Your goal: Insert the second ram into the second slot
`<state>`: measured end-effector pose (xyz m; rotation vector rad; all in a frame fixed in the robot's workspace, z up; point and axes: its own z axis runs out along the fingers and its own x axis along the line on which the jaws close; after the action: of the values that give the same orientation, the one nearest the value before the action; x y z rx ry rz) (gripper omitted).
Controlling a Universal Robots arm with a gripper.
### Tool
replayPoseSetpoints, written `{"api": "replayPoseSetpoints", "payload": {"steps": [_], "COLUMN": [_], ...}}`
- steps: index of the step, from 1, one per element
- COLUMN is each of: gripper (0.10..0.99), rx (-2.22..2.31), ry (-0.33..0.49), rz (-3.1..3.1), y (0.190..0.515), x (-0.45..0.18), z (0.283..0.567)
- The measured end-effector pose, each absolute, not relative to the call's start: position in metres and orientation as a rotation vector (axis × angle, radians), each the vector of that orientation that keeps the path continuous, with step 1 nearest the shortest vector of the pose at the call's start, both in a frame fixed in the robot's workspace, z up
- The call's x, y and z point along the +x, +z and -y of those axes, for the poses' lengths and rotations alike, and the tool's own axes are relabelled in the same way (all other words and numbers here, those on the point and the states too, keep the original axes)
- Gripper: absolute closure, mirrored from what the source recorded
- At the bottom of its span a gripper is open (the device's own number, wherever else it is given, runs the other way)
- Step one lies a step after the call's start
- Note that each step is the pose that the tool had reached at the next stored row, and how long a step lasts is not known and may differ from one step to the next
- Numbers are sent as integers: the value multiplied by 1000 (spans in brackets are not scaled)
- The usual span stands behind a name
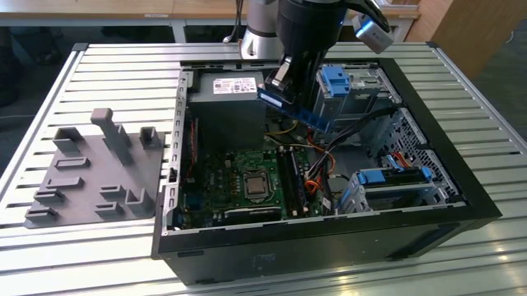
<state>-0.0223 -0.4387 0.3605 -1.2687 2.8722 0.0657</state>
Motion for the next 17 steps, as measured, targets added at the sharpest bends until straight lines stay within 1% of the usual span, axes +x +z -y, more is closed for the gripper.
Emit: {"api": "replayPoseSetpoints", "payload": {"steps": [17], "gripper": [949], "rx": [-810], "ry": [65], "rz": [-3027], "y": [356], "x": [-22], "z": [439]}}
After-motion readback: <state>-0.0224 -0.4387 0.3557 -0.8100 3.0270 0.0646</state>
